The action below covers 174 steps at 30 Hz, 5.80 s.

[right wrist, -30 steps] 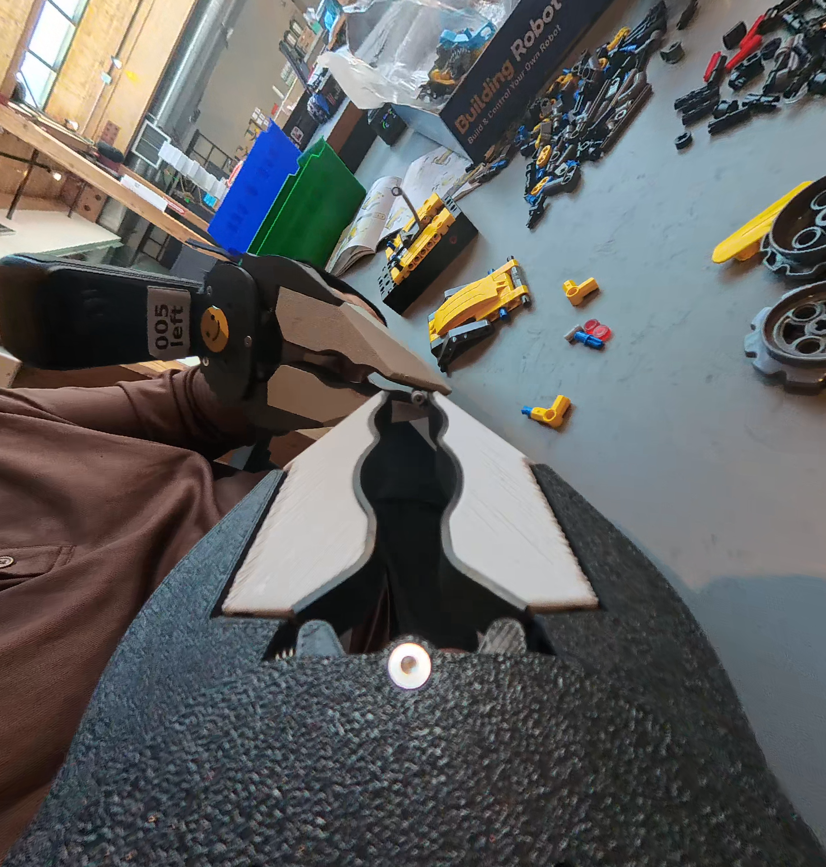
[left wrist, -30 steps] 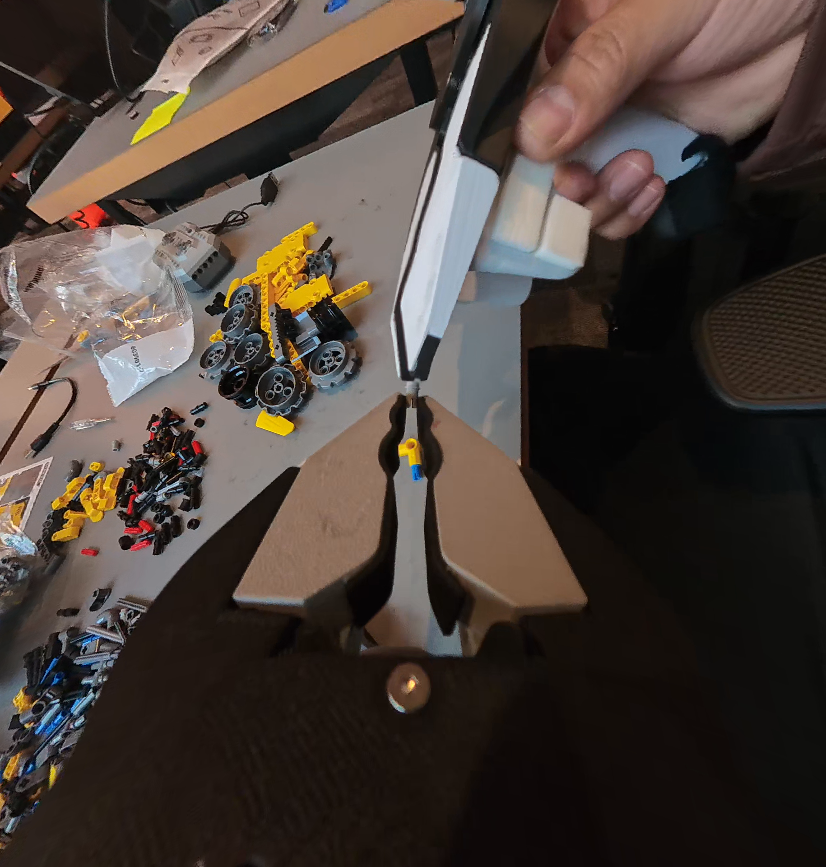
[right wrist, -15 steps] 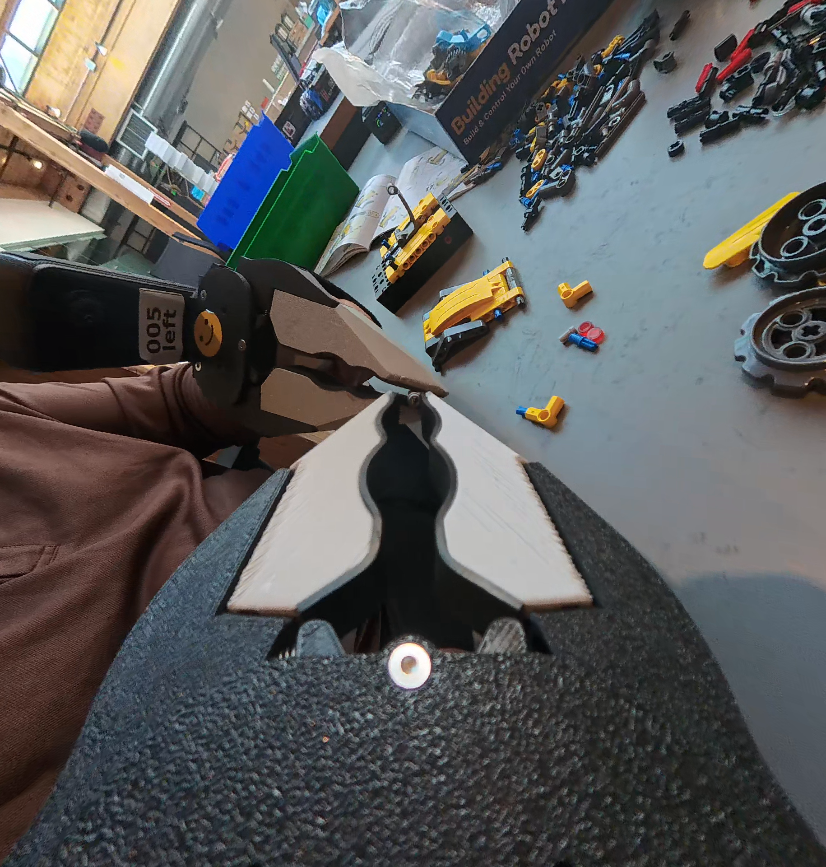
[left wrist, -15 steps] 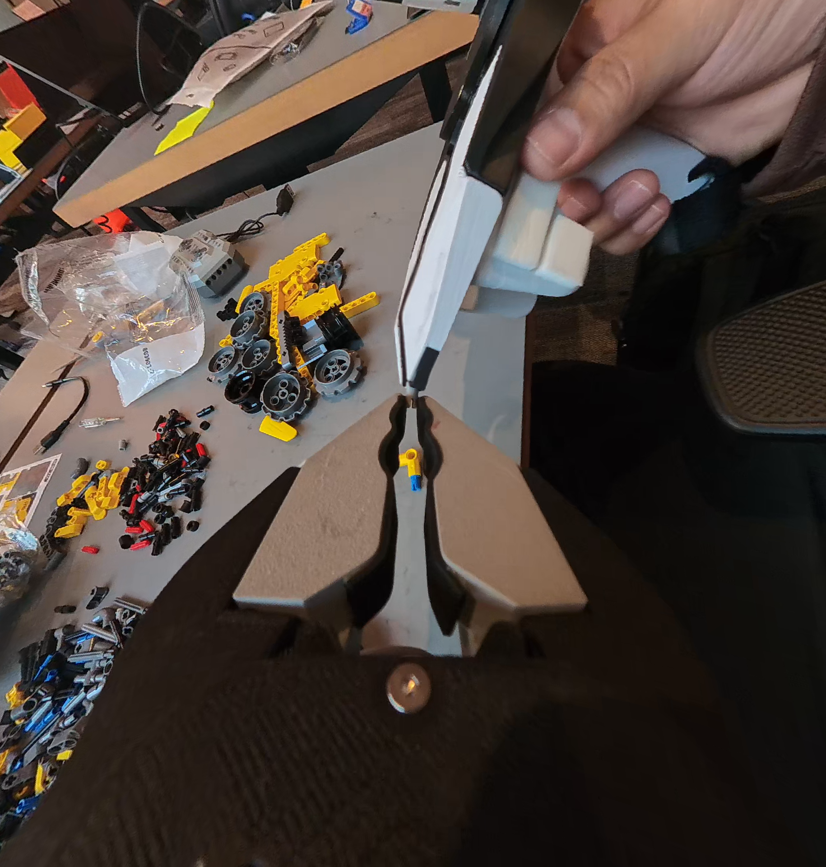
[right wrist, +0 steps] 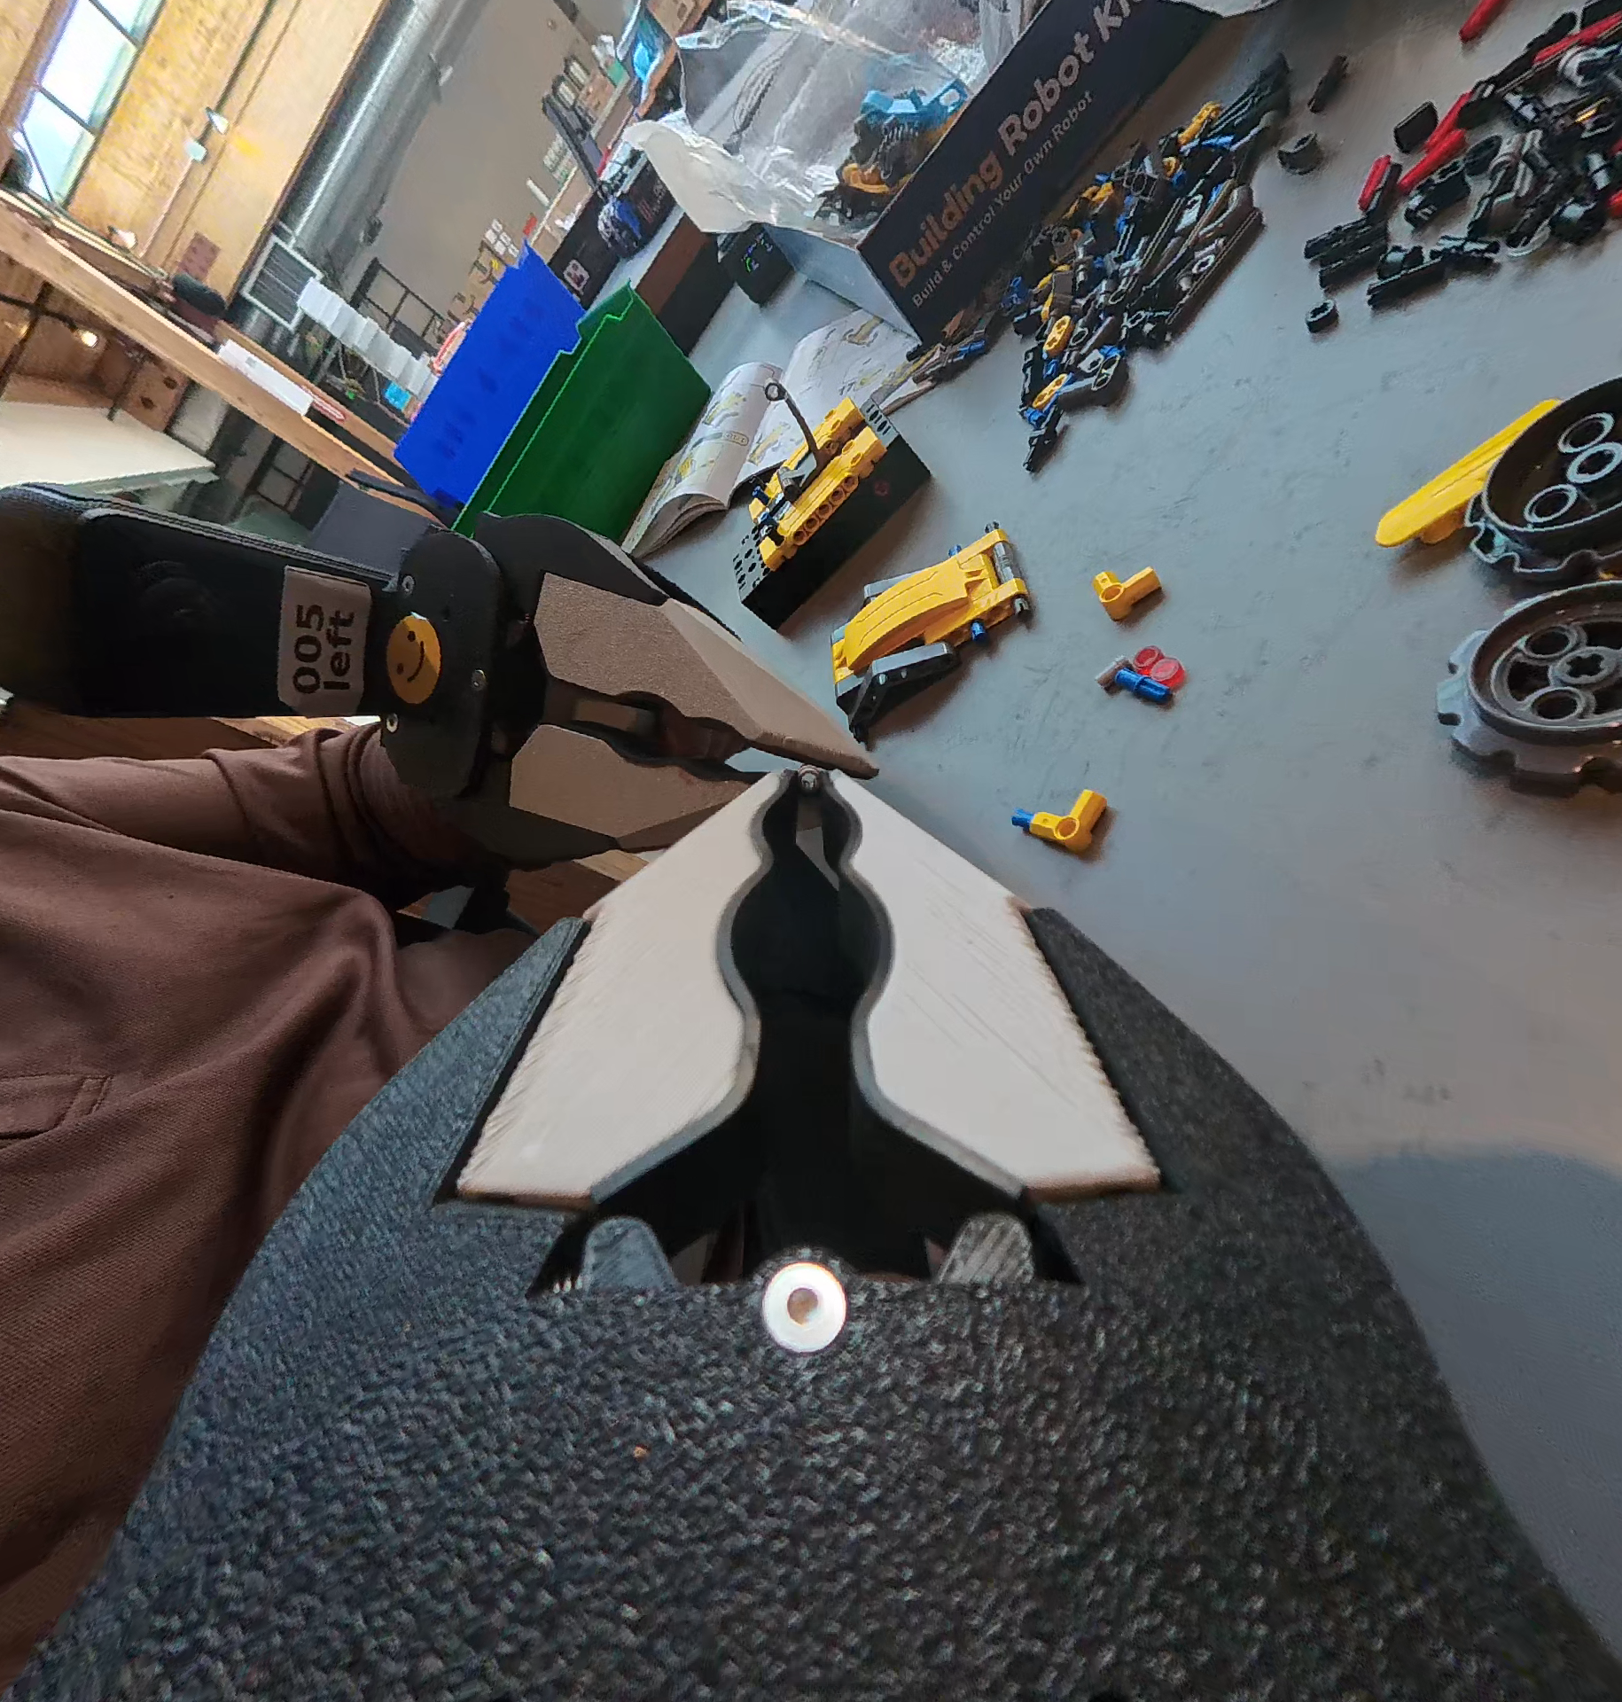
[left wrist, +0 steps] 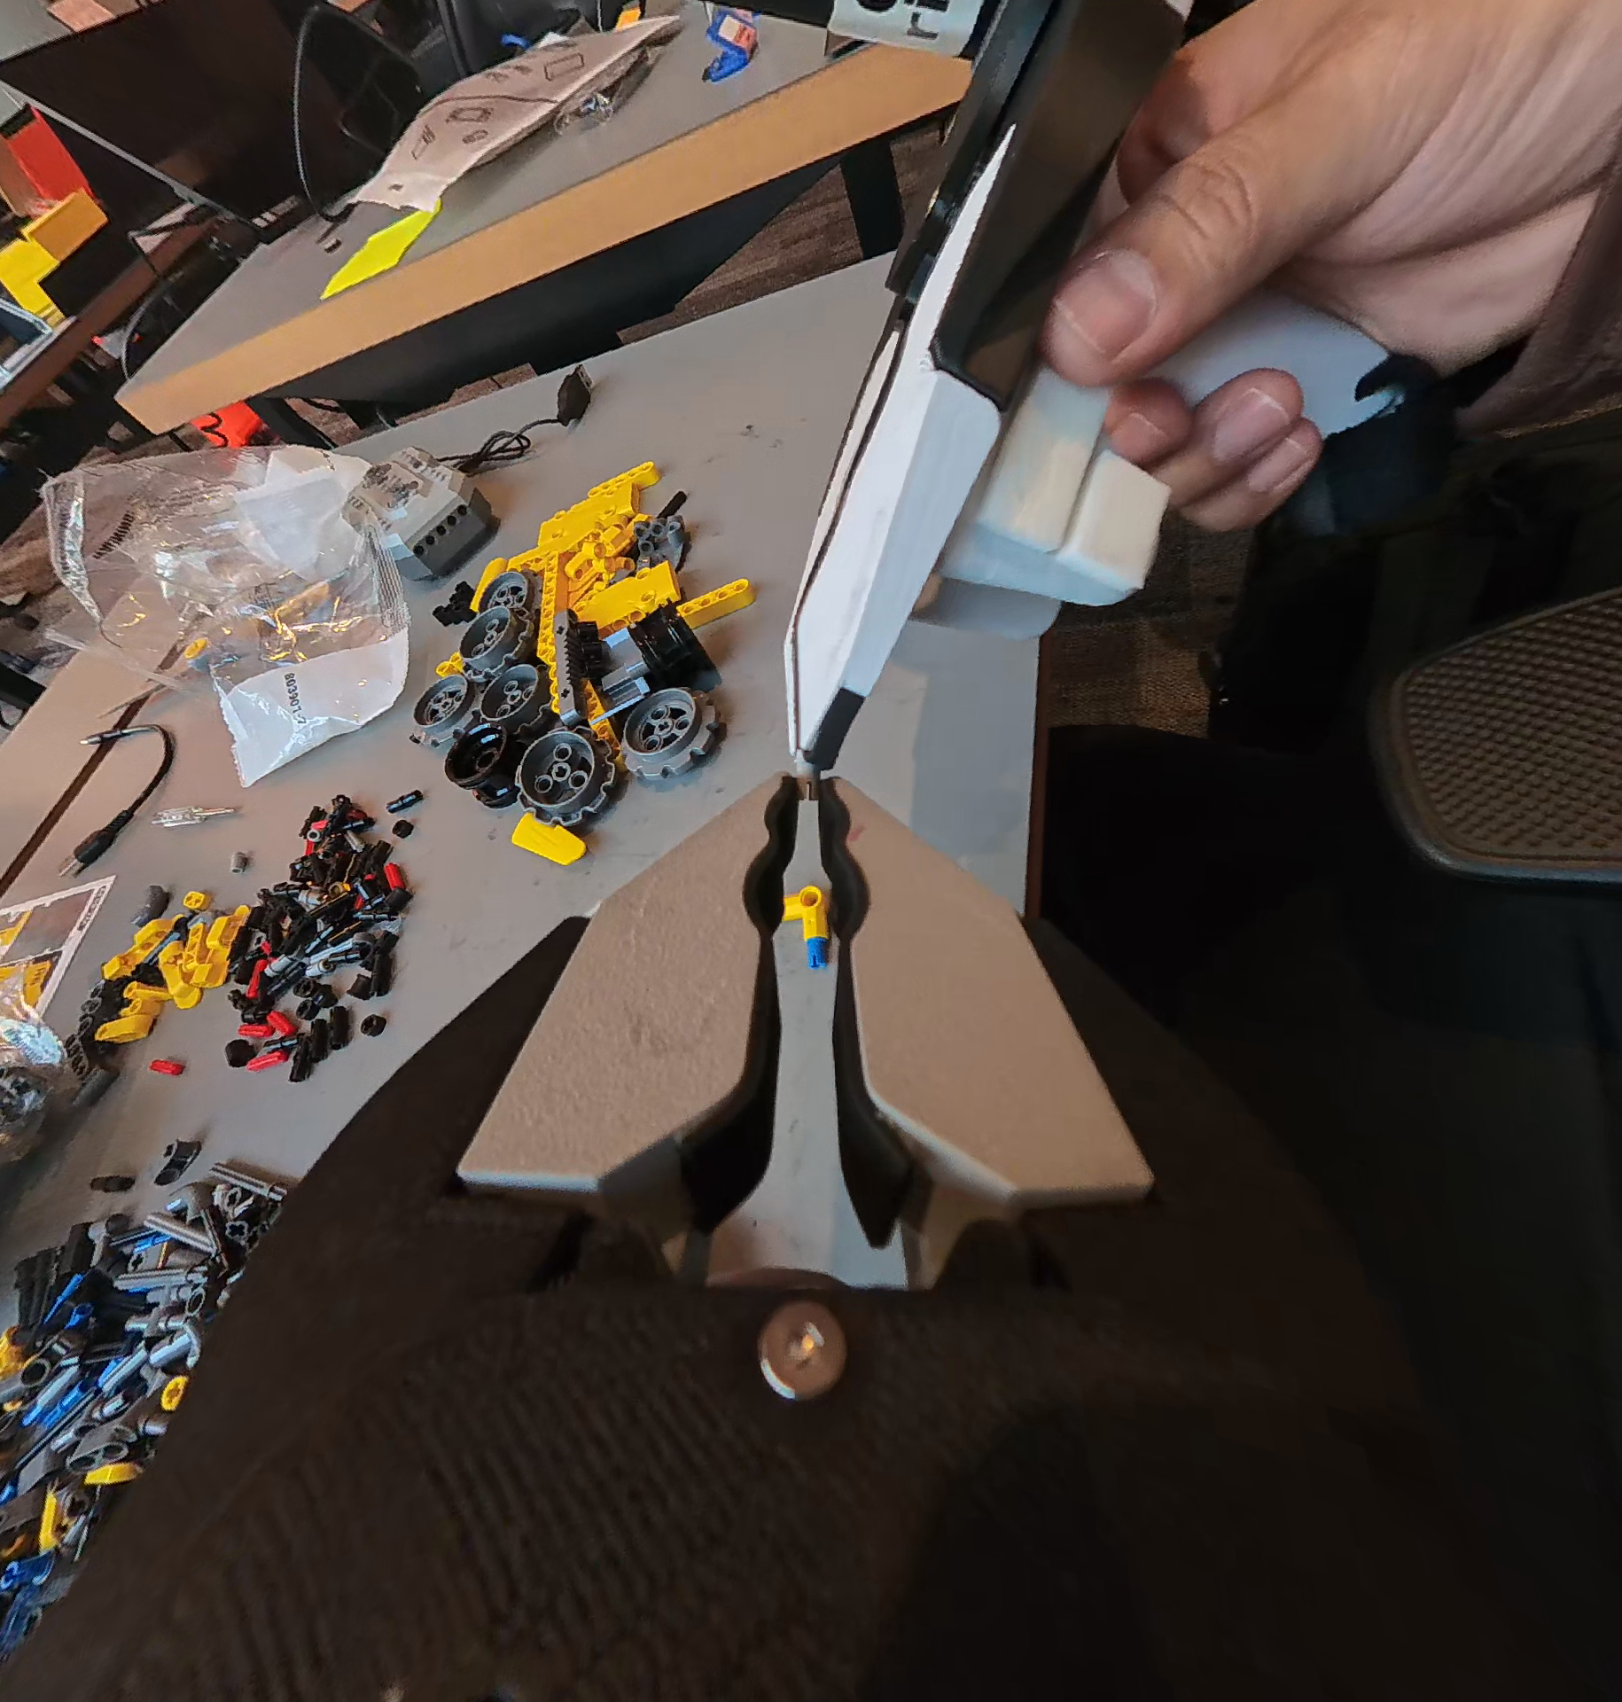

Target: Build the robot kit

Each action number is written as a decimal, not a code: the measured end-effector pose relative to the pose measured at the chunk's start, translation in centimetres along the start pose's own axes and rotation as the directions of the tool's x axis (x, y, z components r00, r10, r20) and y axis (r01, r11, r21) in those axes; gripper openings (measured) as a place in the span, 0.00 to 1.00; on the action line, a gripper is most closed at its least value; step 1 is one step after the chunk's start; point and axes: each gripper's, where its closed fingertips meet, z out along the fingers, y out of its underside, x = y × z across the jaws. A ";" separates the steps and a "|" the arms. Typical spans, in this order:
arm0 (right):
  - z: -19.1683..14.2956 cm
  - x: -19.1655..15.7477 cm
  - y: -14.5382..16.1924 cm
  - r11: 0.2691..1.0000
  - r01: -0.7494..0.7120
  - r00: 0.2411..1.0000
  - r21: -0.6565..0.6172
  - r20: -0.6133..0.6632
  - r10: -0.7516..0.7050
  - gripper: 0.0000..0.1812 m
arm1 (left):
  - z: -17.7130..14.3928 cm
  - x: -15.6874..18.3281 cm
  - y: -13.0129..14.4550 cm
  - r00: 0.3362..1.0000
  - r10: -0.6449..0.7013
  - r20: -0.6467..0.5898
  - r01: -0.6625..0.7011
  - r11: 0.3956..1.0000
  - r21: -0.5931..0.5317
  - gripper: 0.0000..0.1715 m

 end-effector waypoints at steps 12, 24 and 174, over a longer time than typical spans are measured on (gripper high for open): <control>-0.3 2.0 1.0 0.978 0.169 0.965 -0.119 -0.180 -0.189 0.02 | 0.3 0.3 2.3 0.990 -0.100 -0.099 0.089 0.990 -0.109 0.08; 0.8 5.9 2.5 0.846 0.266 0.823 -0.463 -0.348 -0.449 0.02 | 2.4 0.7 6.3 0.978 -0.071 -0.198 -0.003 0.938 -0.347 0.06; -0.3 8.4 0.3 0.969 0.248 0.902 0.014 -0.368 -0.225 0.00 | 2.2 -2.7 6.7 0.980 0.071 -0.188 -0.128 0.942 -0.309 0.02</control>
